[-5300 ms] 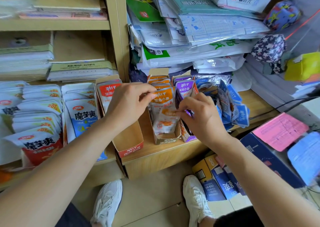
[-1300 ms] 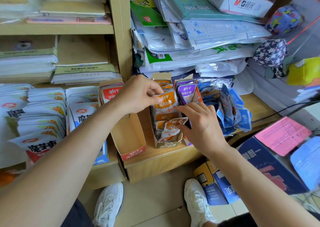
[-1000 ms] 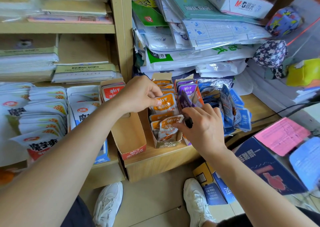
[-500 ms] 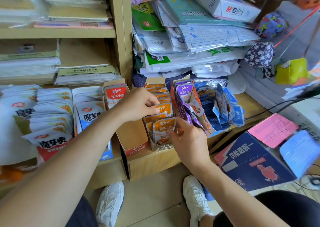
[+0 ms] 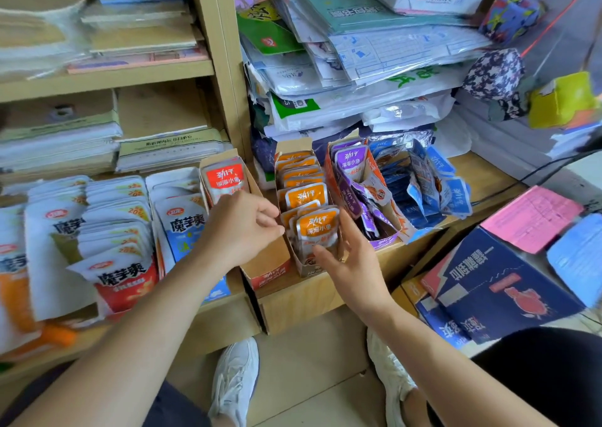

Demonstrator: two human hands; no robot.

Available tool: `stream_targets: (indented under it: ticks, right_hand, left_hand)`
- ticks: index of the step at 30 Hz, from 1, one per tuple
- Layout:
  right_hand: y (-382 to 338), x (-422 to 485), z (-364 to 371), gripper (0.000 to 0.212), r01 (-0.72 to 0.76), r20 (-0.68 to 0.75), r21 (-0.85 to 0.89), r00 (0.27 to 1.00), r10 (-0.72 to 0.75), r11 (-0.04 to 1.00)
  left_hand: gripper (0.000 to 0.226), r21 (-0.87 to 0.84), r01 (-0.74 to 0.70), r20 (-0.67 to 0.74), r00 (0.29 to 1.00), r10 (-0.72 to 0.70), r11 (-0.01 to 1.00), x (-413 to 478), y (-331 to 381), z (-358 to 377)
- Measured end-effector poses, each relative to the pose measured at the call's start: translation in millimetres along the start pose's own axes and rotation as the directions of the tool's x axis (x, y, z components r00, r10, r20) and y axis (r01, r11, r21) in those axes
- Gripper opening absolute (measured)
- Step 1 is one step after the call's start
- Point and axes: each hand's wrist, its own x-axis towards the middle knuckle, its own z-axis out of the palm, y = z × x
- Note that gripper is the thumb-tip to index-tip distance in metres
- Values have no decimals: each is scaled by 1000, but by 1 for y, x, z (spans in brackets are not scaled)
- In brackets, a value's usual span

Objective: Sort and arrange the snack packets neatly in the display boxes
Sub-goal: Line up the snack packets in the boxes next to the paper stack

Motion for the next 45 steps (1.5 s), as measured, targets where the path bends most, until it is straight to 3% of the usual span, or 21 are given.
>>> stream_targets:
  ticks: [3, 7, 9, 13, 20, 25, 31, 35, 38, 41, 45]
  right_hand:
    - [-3, 2, -1, 53, 55, -3, 29, 999, -54, 998]
    - [0, 6, -3, 53, 0, 19, 104, 1000, -2, 995]
    - [2, 9, -4, 65, -41, 1, 99, 999, 41, 994]
    - [1, 20, -4, 89, -80, 18, 72, 997, 79, 994]
    - [0, 32, 1, 82, -63, 76, 75, 995, 57, 995]
    - [3, 36, -2, 82, -72, 19, 62, 997, 71, 995]
    - [1, 25, -1, 70, 11, -15, -117, 1000, -13, 993]
    - [3, 21, -3, 53, 10, -32, -180, 999, -16, 984]
    - [6, 21, -6, 46, -34, -21, -178, 999, 31, 983]
    - [7, 19, -7, 46, -27, -26, -180, 999, 23, 983]
    - [8, 18, -7, 62, -1, -35, -217, 999, -7, 976]
  left_hand:
    - [17, 4, -15, -61, 998, 16, 1000, -1, 4, 13]
    - [16, -86, 4, -34, 999, -7, 996, 6, 3, 15]
    - [16, -94, 16, -53, 998, -21, 995, 7, 2, 13]
    - [32, -104, 29, -265, 963, -55, 994, 6, 5, 14]
    - [39, -77, -40, -175, 984, 26, 996, -1, 15, 27]
    - [23, -108, -57, -204, 978, 34, 992, 15, -1, 20]
    - [13, -62, -73, -244, 968, 56, 995, 17, -3, 15]
    - [19, 47, -86, -79, 993, 89, 995, 17, -8, 15]
    - [15, 117, -117, -42, 992, 123, 986, 19, -6, 19]
    - [8, 118, -137, -67, 987, 145, 984, 23, -1, 20]
    - [10, -25, -151, -104, 983, 148, 988, 27, 0, 20]
